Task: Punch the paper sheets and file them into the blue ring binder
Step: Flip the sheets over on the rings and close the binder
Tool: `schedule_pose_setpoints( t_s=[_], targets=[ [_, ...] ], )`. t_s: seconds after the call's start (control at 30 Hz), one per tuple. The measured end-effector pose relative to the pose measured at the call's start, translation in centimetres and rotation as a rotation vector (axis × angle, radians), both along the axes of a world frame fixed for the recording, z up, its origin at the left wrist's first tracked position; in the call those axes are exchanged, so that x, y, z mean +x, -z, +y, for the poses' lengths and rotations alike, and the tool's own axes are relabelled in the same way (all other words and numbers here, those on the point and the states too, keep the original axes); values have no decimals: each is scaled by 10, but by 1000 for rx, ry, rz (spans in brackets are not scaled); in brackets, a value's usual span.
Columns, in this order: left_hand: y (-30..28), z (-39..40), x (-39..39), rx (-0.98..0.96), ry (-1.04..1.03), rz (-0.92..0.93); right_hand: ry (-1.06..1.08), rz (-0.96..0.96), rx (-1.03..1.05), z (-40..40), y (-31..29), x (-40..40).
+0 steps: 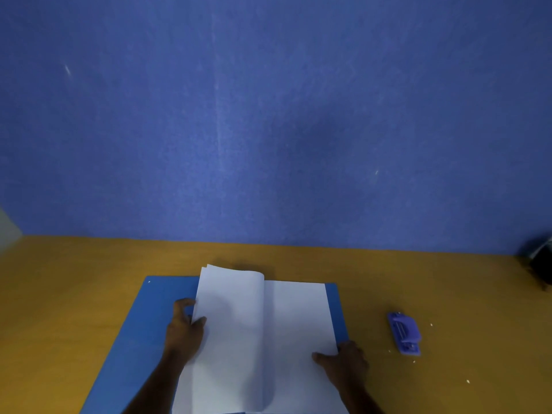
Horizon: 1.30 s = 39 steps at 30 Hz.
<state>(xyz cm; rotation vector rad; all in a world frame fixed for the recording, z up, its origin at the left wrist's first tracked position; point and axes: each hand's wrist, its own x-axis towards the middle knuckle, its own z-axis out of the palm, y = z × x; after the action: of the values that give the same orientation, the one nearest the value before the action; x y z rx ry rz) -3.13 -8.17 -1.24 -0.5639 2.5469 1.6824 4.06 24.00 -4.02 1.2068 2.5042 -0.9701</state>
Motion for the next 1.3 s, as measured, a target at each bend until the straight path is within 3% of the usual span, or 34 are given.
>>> schedule_pose_setpoints(
  t_s=[0.27,0.33,0.47,0.57,0.77,0.9,1.17,1.3],
  targets=[
    [-1,-1,3,-10,-3,-12,-9,-30,-72,22,61,-15],
    [-1,-2,4,-11,-7,-11,-3,-34,-128,17,40,-13],
    [-4,0,6,14,-16,-3,55,149,-343,-10,-31,0],
    [-9,6,6,44,-9,28,120,220,-443,-7,-42,-1],
    [-22,23,8,-38,111,157,149,166,-696,-1,-61,0],
    [-30,46,7,-28,219,176,76,308,-717,-12,-79,-2],
    [-56,99,16,249,220,106,-155,456,-629,-70,-80,-13],
    [-54,108,19,135,226,85,-348,472,-531,-92,-78,-10]
  ],
)
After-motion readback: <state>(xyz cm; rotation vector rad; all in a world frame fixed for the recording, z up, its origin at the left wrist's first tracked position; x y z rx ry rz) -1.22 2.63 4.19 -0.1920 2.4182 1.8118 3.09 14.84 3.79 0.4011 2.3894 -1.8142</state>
